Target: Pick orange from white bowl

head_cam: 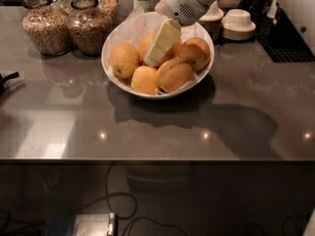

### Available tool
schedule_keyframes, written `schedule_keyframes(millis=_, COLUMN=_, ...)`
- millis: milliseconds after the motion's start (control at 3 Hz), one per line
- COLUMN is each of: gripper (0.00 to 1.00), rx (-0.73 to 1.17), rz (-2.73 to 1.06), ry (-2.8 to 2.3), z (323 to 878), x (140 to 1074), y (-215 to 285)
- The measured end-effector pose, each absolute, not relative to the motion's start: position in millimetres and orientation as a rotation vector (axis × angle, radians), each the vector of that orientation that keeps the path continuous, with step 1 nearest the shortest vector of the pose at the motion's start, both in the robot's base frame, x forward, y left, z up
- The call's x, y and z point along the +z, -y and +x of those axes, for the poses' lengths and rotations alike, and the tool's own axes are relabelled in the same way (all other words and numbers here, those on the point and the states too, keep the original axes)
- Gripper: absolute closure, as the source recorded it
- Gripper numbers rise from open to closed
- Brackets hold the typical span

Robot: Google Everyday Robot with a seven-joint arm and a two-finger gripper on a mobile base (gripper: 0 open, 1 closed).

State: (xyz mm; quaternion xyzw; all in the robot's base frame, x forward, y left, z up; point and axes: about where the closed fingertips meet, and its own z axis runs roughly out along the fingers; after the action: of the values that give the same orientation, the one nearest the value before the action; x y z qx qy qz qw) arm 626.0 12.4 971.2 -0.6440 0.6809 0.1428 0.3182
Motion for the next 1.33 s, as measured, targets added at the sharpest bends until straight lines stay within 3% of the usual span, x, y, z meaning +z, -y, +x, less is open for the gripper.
schedule_keyframes(millis=667, gripper=0.00, rx=0.580, rz=-1.610, ry=-1.744, z=647, x=935, y=-39)
schedule_keyframes(millis=1333, gripper=0.00, rx=0.638, rz=-1.543, ry=-1.753, z=649, x=921, y=-45)
